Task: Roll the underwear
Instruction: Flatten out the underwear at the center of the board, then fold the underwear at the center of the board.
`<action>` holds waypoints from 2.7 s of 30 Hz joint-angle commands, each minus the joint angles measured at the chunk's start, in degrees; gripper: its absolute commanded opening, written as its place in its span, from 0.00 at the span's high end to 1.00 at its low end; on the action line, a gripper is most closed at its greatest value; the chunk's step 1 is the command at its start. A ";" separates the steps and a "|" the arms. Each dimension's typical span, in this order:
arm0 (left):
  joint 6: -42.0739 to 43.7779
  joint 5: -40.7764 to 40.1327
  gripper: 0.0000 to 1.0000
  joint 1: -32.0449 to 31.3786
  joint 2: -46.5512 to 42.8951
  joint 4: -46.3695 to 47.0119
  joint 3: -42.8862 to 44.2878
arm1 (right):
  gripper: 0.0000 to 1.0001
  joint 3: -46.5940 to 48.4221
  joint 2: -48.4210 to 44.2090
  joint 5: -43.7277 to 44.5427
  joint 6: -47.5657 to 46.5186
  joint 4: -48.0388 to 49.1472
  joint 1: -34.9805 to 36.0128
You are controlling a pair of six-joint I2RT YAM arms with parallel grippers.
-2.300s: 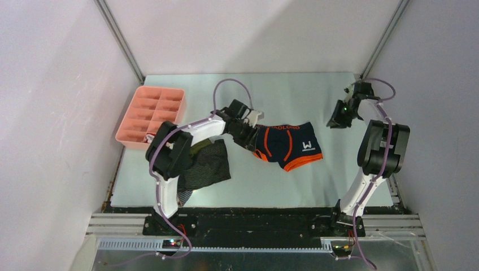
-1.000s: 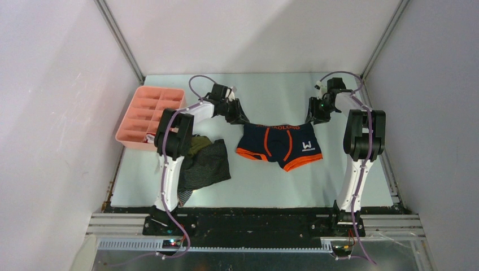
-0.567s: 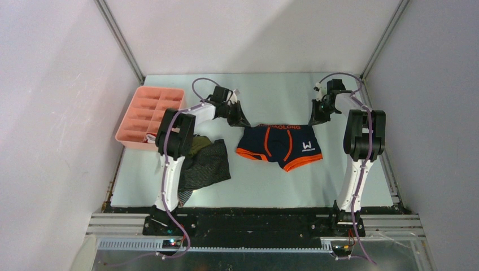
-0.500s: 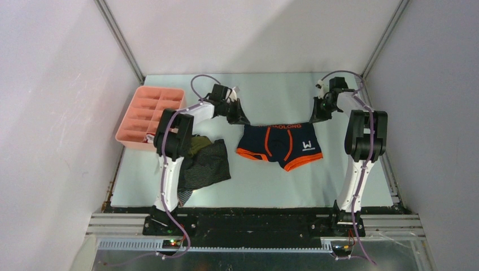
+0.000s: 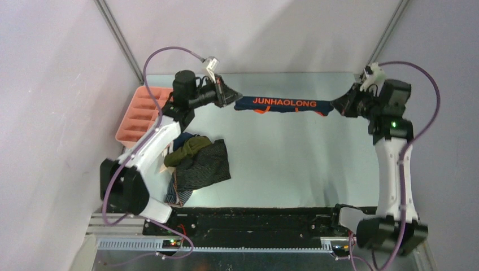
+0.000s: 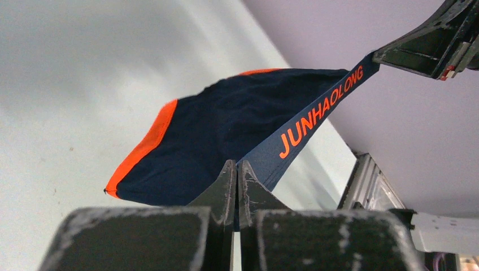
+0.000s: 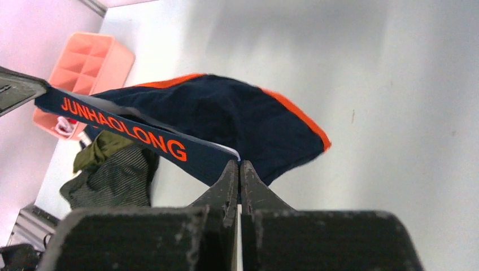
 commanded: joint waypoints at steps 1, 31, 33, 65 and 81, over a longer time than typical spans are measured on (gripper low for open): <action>6.41 1.28 1.00 -2.46 -8.87 -1.72 -7.22 | 1.00 -6.38 -11.69 -1.99 1.87 -2.55 -0.77; 4.44 -31.28 0.40 -5.16 32.39 -14.88 15.86 | 0.54 15.74 37.57 21.85 -9.10 6.46 6.29; 3.70 -30.47 0.36 -4.46 30.66 -15.27 14.42 | 0.54 9.97 33.65 19.64 -7.91 2.58 8.49; -1.47 -10.17 1.00 -3.68 32.91 -7.75 7.59 | 0.82 0.82 45.55 22.26 2.86 1.39 9.16; -6.62 -8.15 0.51 -0.66 29.14 -5.72 1.14 | 0.61 8.10 36.28 3.13 -11.38 0.80 21.16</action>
